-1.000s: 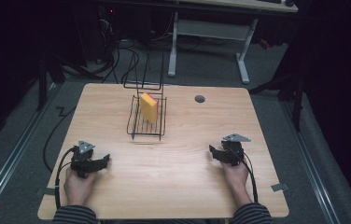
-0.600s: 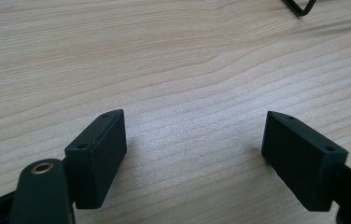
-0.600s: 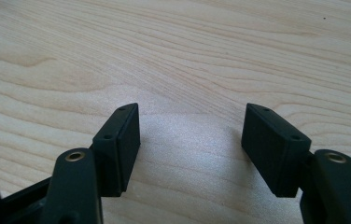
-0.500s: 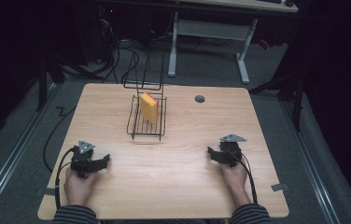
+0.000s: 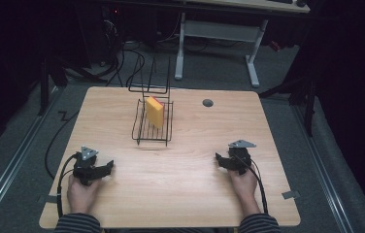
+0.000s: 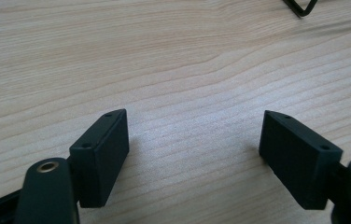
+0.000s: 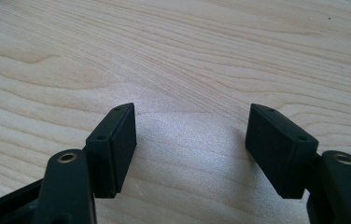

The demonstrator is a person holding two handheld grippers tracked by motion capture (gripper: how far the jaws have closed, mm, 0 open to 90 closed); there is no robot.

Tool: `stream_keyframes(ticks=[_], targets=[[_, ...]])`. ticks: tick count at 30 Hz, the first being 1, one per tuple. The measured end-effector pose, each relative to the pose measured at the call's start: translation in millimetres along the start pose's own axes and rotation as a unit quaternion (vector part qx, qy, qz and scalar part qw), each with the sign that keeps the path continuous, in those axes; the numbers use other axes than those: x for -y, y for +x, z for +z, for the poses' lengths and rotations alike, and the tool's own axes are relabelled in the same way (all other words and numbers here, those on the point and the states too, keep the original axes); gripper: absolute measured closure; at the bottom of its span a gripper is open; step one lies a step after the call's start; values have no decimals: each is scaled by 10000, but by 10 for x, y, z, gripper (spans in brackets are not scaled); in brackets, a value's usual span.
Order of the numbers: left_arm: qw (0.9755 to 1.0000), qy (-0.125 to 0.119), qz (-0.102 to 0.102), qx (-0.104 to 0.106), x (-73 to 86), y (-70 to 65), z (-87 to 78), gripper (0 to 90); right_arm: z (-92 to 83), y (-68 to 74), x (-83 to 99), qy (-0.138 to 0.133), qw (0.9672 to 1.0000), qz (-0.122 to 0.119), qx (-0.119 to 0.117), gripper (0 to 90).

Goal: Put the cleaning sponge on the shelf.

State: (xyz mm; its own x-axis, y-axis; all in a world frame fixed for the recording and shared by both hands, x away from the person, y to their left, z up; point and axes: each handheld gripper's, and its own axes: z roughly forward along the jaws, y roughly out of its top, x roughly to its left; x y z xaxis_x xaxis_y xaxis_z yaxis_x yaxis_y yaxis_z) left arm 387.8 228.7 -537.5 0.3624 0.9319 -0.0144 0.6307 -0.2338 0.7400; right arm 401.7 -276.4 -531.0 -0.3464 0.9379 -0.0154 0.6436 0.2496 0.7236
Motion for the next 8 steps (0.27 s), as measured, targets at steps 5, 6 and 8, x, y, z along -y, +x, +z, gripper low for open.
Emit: stream_keyframes(ticks=[5, 6, 8], targets=[[10000, 10, -1, 21, -5, 4, 3, 247, 0, 0, 0, 4, 10000, -19, -13, 333], [10000, 5, 1, 20, -6, 3, 6, 245, 1, 0, 0, 3, 10000, -28, -12, 332], [10000, 8, 1, 22, -13, 4, 12, 244, 1, 0, 0, 4, 10000, -31, -15, 330]])
